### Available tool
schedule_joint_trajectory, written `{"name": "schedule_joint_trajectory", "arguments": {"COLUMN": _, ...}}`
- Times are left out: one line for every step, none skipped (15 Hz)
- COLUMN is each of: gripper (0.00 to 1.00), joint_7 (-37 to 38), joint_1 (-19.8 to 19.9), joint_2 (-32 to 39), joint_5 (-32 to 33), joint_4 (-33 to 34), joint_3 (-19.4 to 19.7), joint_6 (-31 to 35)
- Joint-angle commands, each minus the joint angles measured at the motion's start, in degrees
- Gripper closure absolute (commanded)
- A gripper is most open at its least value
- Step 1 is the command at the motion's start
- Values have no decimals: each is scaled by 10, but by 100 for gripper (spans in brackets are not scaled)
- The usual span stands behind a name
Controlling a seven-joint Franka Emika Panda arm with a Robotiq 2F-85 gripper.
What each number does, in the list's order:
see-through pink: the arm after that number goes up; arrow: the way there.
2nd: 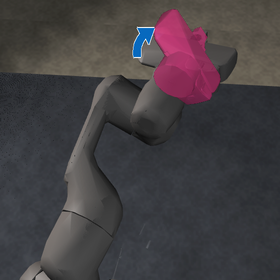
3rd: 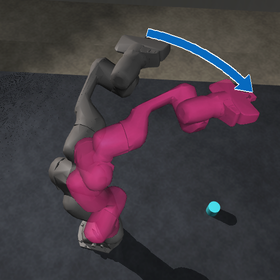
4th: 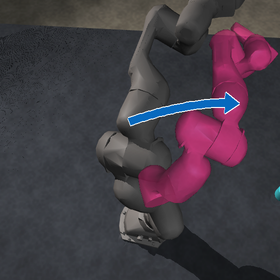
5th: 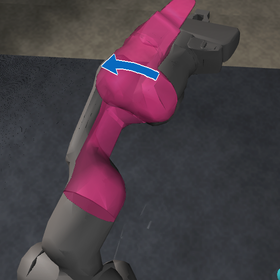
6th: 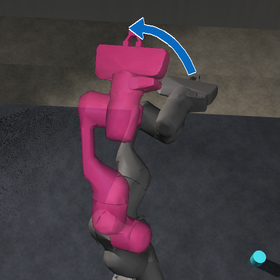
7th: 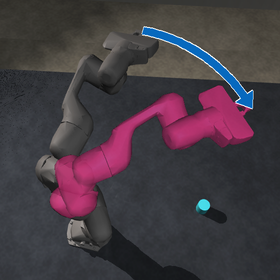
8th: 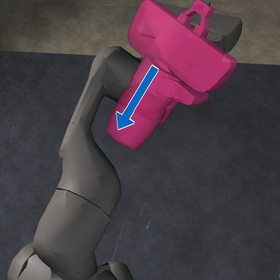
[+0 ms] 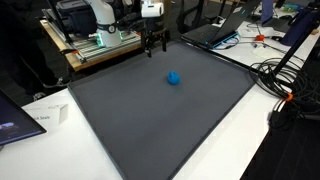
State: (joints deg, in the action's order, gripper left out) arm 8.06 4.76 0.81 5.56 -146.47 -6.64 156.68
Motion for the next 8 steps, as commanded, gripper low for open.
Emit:
{"name": "schedule_joint_trajectory", "arguments": {"gripper": 0, "joint_7": 108, "joint_1": -55, "joint_2": 55, "joint_5": 109, "joint_4": 126, "joint_3": 5, "joint_6": -111}}
{"name": "schedule_joint_trajectory", "arguments": {"gripper": 0, "joint_7": 115, "joint_1": -68, "joint_2": 68, "joint_5": 113, "joint_4": 153, "joint_3": 3, "joint_6": -134}}
{"name": "schedule_joint_trajectory", "arguments": {"gripper": 0, "joint_7": 119, "joint_1": -83, "joint_2": 83, "joint_5": 113, "joint_4": 179, "joint_3": 3, "joint_6": -159}}
{"name": "schedule_joint_trajectory", "arguments": {"gripper": 0, "joint_7": 123, "joint_1": -95, "joint_2": 97, "joint_5": 109, "joint_4": 202, "joint_3": 4, "joint_6": -187}}
{"name": "schedule_joint_trajectory", "arguments": {"gripper": 0, "joint_7": 131, "joint_1": -107, "joint_2": 109, "joint_5": 107, "joint_4": 223, "joint_3": 7, "joint_6": -214}}
{"name": "schedule_joint_trajectory", "arguments": {"gripper": 0, "joint_7": 134, "joint_1": -116, "joint_2": 123, "joint_5": 102, "joint_4": 240, "joint_3": 10, "joint_6": -231}}
{"name": "schedule_joint_trajectory", "arguments": {"gripper": 0, "joint_7": 143, "joint_1": -123, "joint_2": 135, "joint_5": 103, "joint_4": 255, "joint_3": 14, "joint_6": -244}}
{"name": "schedule_joint_trajectory", "arguments": {"gripper": 0, "joint_7": 151, "joint_1": -129, "joint_2": 147, "joint_5": 107, "joint_4": 267, "joint_3": 19, "joint_6": -252}}
